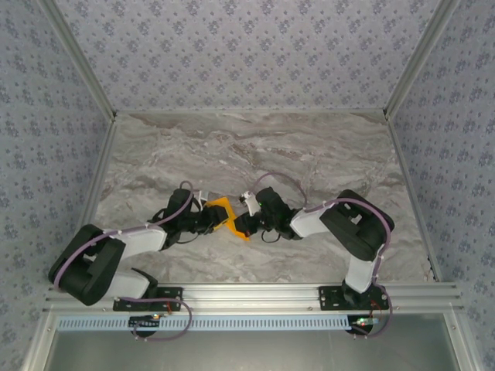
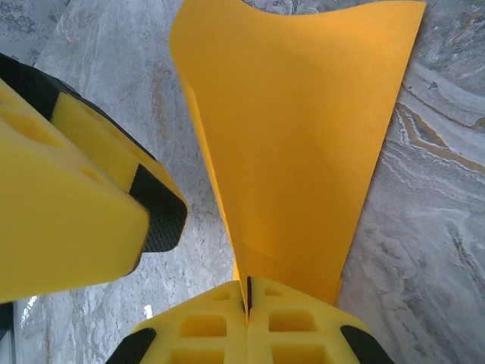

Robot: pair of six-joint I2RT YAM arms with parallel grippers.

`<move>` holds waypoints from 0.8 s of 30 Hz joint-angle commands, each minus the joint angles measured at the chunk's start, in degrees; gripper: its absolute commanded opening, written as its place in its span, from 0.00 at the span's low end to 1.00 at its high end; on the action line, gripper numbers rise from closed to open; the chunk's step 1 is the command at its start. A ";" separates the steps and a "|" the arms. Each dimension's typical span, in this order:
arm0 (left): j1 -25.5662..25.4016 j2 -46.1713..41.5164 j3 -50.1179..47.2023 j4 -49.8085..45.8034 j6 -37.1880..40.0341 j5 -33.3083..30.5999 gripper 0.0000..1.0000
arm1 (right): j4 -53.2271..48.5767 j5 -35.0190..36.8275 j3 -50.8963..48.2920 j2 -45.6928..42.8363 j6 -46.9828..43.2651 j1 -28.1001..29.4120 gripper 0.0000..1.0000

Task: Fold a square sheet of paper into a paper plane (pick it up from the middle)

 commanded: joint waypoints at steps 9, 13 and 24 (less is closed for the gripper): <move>-0.45 2.21 2.38 3.53 0.31 0.00 0.33 | -5.25 -3.26 2.97 2.87 1.31 -0.82 0.00; -0.37 2.96 2.75 3.44 0.49 -1.07 0.31 | -6.64 -3.54 3.32 3.31 0.73 -0.83 0.00; -0.41 5.91 3.27 4.32 1.27 -1.77 0.27 | -8.30 -3.67 4.11 3.27 0.71 -0.89 0.01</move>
